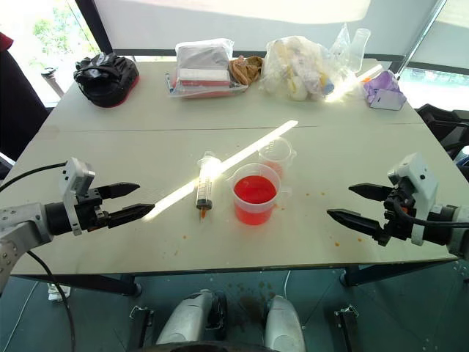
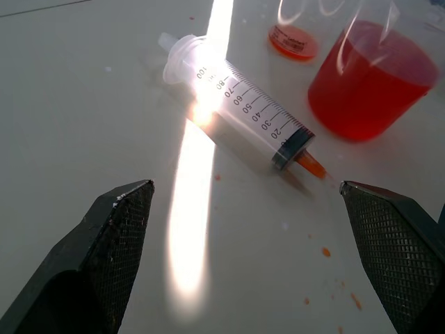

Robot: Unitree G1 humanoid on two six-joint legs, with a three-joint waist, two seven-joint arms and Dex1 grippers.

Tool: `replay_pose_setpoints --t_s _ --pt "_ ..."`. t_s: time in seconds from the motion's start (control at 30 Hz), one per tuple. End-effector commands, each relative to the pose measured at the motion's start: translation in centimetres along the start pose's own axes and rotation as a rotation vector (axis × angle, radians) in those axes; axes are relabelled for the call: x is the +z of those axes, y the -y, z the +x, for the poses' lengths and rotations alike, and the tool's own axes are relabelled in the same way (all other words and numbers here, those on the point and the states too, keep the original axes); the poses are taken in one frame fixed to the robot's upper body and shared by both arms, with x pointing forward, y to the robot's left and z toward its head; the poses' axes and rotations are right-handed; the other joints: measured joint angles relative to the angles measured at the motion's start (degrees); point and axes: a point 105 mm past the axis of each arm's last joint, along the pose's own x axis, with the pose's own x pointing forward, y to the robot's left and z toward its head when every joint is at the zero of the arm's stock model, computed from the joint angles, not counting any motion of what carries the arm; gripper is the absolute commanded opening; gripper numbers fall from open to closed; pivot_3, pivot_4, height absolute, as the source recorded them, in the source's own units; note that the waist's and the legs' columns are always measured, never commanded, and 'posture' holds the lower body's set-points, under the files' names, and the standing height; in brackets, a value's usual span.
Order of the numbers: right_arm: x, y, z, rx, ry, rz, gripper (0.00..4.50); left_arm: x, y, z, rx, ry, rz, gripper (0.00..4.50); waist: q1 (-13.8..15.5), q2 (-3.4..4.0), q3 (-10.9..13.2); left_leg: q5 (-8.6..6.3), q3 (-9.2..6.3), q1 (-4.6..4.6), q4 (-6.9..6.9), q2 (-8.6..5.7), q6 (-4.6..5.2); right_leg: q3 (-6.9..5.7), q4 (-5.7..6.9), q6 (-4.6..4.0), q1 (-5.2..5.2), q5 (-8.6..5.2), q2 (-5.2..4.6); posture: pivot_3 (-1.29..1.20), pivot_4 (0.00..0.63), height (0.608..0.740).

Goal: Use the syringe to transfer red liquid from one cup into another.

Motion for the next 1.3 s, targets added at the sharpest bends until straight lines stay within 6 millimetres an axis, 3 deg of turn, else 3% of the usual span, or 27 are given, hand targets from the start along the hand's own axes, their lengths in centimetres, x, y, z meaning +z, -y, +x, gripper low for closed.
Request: replay_pose_setpoints --t_s 0.03,0.63,0.83,0.9,0.97,1.1,1.2,1.3 --pt "1.2 0.0 -0.3 -0.013 0.023 -0.050 4.50 0.9 -0.2 0.1 0.008 0.019 0.050 4.45 0.0 0.00 0.0 0.00 0.00 0.00 0.00 0.00 0.00 0.00 0.00 0.00 0.00 0.00 0.00 0.00 0.150 0.740" --pt "0.6 0.8 0.2 -0.063 0.009 -0.098 4.50 2.1 -0.5 1.1 0.050 0.011 0.096 4.45 0.0 0.00 0.0 0.00 0.01 0.00 0.01 -0.01 0.00 -0.01 0.00 0.00 0.03 0.00 0.00 0.00 0.150 0.740" --pt "0.5 0.8 0.0 -0.059 -0.001 -0.100 4.50 2.6 -1.3 1.7 0.132 -0.068 0.108 4.45 0.1 -0.02 0.0 0.01 0.01 0.00 0.02 -0.01 0.00 -0.01 0.02 0.01 0.15 0.01 0.01 0.00 0.150 0.740" --pt "1.9 0.7 -0.2 -0.041 0.011 -0.102 4.50 3.4 -0.7 2.5 0.071 -0.196 0.033 4.45 0.2 -0.09 0.1 0.01 -0.02 0.00 0.09 -0.01 0.01 -0.04 0.04 0.02 0.30 0.01 0.02 0.00 0.150 0.740" --pt "4.8 0.0 -0.4 0.015 0.049 -0.134 4.50 5.2 0.8 3.6 -0.047 -0.358 0.039 4.45 0.2 -0.03 0.3 0.00 -0.12 -0.11 0.44 0.00 0.03 -0.17 0.23 0.02 0.29 0.01 0.06 0.00 0.150 0.740" --pt "8.5 -1.4 0.1 0.086 0.112 -0.204 4.50 8.5 0.3 6.2 -0.021 -0.511 -0.065 4.45 0.1 0.02 0.5 -0.12 -0.14 -0.17 0.97 -0.02 0.24 -0.22 0.36 0.02 0.23 0.02 0.08 0.00 0.150 0.740" --pt "9.4 -1.9 0.4 0.102 0.136 -0.233 4.50 10.0 0.1 7.7 -0.002 -0.554 -0.112 4.45 0.1 -0.06 0.5 -0.19 -0.13 -0.08 0.82 -0.02 0.36 -0.23 0.15 0.07 0.39 0.00 0.08 0.00 0.150 0.740" --pt "9.7 -3.1 1.1 0.117 0.176 -0.280 4.50 9.6 0.0 11.5 0.045 -0.655 -0.172 4.45 0.0 -0.14 0.6 0.07 -0.02 -0.63 0.95 -0.03 0.26 -0.18 0.42 0.38 0.08 0.11 0.08 0.00 0.150 0.740"
